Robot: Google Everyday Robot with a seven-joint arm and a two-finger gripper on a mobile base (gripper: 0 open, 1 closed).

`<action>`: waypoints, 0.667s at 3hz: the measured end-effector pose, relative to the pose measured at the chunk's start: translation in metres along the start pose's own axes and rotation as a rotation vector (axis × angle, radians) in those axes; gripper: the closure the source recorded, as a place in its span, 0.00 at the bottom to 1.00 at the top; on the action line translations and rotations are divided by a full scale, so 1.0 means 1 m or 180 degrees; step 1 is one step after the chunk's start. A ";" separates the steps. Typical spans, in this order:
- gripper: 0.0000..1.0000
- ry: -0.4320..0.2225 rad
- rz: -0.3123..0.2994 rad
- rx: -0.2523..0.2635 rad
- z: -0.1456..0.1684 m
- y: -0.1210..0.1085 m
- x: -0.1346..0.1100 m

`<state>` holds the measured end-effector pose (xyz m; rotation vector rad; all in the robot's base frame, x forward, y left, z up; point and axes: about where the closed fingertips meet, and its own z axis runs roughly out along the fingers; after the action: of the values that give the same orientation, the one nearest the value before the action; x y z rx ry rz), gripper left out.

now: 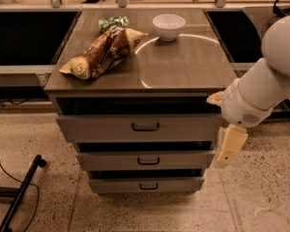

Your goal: Open top drawer

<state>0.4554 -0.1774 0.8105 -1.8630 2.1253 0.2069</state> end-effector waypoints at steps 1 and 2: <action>0.00 -0.0195 -0.0099 -0.0121 0.039 0.002 -0.004; 0.00 -0.0284 -0.0141 -0.0220 0.078 -0.003 -0.012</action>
Offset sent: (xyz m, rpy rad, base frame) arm 0.0313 0.0572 -0.1129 0.1282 0.0666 0.0978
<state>0.4701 -0.1427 0.7415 -1.9001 2.0397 0.3509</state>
